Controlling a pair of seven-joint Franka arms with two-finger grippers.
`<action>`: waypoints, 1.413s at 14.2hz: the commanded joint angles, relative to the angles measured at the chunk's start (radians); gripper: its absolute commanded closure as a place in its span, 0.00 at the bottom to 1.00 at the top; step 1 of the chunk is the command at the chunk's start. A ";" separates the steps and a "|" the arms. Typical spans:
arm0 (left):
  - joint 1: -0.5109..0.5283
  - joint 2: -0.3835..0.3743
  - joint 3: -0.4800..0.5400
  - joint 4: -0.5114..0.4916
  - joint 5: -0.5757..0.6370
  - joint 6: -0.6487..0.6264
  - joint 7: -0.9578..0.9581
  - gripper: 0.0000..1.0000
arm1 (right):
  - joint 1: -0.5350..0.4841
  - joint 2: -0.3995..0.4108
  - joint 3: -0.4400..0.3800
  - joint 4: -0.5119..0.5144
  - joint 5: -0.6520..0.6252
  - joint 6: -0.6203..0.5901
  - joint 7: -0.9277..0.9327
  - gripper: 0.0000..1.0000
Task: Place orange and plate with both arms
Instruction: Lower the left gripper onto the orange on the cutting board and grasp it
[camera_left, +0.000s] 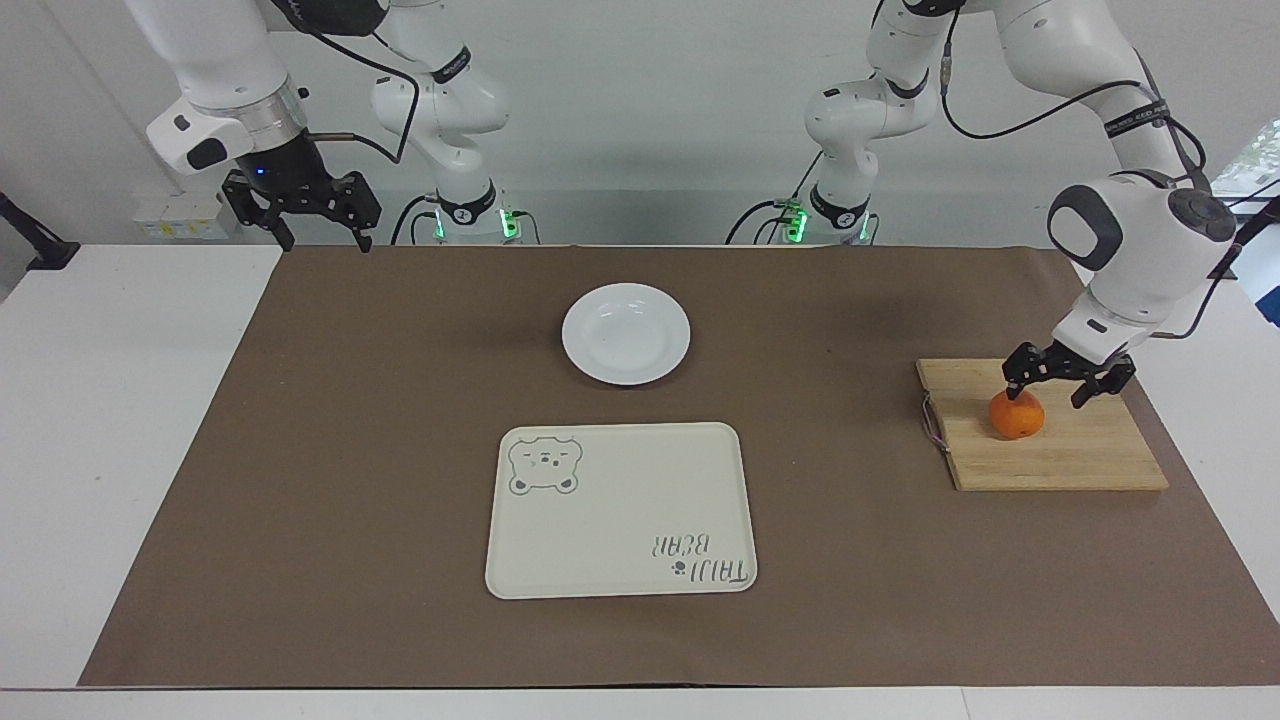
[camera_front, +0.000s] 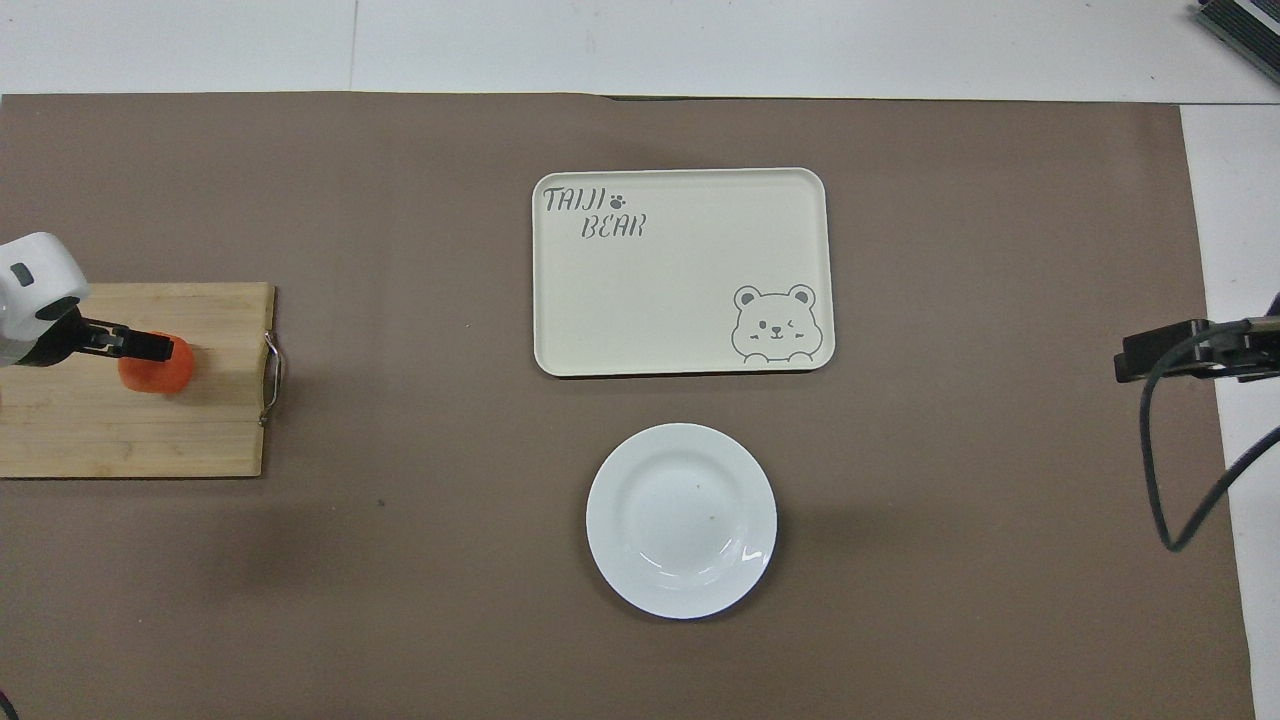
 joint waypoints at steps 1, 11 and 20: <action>0.013 -0.003 -0.008 -0.077 -0.016 0.087 0.014 0.00 | -0.001 -0.024 0.002 -0.028 0.021 0.008 0.026 0.00; 0.035 0.032 -0.008 -0.145 -0.029 0.177 0.045 1.00 | -0.002 -0.024 0.002 -0.028 0.021 0.007 0.023 0.00; 0.018 -0.001 -0.008 0.045 -0.038 -0.058 0.034 1.00 | -0.002 -0.024 0.002 -0.028 0.021 0.008 0.021 0.00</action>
